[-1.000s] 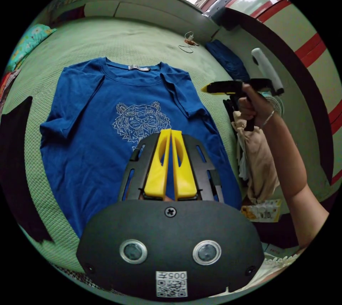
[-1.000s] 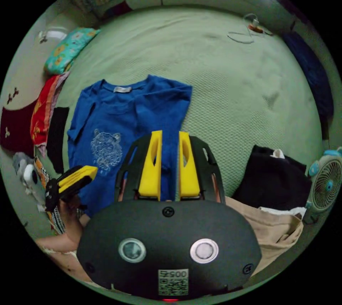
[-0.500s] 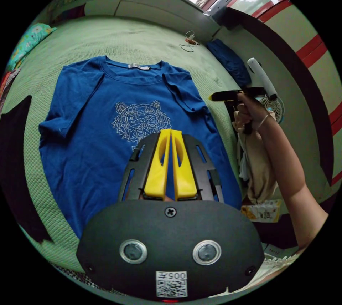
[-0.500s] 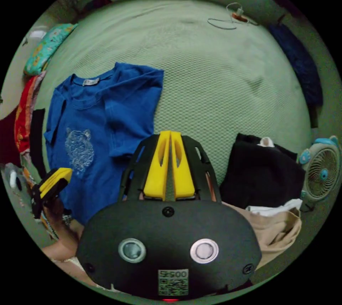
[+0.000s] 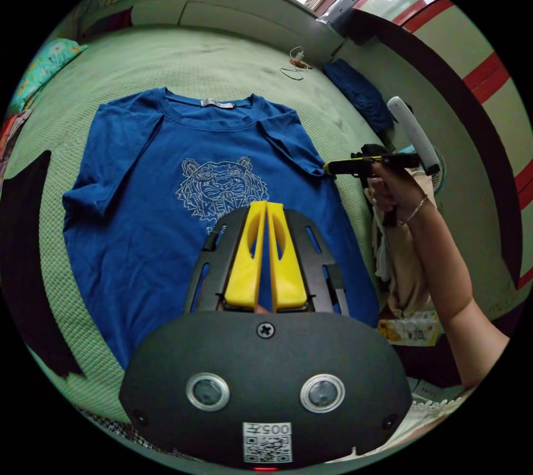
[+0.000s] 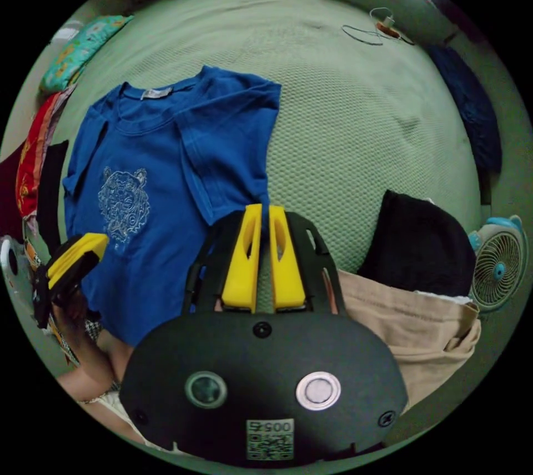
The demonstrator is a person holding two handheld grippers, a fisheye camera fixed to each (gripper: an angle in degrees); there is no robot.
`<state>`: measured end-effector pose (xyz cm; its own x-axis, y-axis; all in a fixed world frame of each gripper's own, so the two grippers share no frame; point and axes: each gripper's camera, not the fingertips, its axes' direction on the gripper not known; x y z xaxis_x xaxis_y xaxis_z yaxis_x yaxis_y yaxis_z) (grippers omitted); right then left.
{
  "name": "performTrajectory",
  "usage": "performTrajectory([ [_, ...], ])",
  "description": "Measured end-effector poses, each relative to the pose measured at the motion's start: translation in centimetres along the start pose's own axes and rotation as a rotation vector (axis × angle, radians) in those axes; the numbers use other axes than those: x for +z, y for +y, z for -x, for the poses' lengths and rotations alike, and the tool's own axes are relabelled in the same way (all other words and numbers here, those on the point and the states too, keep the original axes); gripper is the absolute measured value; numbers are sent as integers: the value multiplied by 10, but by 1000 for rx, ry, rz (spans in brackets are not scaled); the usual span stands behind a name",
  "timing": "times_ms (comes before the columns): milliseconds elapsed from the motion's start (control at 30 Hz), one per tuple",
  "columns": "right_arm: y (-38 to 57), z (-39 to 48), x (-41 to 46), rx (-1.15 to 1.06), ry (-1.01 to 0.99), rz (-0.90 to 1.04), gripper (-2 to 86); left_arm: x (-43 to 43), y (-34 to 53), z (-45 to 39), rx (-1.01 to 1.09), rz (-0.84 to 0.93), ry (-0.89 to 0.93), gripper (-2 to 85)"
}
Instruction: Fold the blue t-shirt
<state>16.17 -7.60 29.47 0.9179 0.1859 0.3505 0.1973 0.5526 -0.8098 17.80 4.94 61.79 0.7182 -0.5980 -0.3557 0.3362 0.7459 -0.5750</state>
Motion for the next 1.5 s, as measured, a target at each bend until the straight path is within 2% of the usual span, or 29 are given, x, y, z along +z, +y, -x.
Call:
performTrajectory([
  [133, 40, 7, -5, 58, -41, -60, 28, -10, 29, -14, -6, 8, -33, -6],
  [200, 86, 26, -25, 69, -24, -201, 17, -17, 43, -21, -9, 2, -59, -6],
  [300, 159, 60, -36, 84, -88, -302, -5, -28, 69, -31, -31, -7, -94, -6],
  [400, 235, 98, -23, 109, -227, -349, -9, -38, 99, -44, -70, -4, -131, -6],
  [633, 360, 156, -8, 351, -297, -393, -10, -87, 198, -94, -28, -75, -253, -6],
  [700, 394, 178, -10, 347, -203, -480, -10, -101, 226, -106, -42, -92, -323, -6],
  [800, 426, 192, -2, 384, -42, -488, -10, -119, 278, -124, -52, -68, -372, -6],
  [833, 435, 193, -1, 392, -25, -508, -10, -127, 302, -131, -58, -74, -390, -6],
  [900, 476, 199, 7, 399, 10, -677, -10, -138, 338, -141, -64, -90, -384, -7],
  [1000, 506, 209, 7, 355, 51, -729, -10, -149, 390, -157, -77, -128, -353, -7],
  [1133, 521, 221, 23, 275, 152, -610, -10, -160, 453, -187, -102, -236, -401, -7],
  [1233, 538, 222, 32, 252, 196, -566, -10, -161, 485, -213, -54, -220, -426, -7],
  [1500, 597, 192, 32, 304, 39, -557, -12, -178, 558, -235, -100, -270, -319, -7],
])
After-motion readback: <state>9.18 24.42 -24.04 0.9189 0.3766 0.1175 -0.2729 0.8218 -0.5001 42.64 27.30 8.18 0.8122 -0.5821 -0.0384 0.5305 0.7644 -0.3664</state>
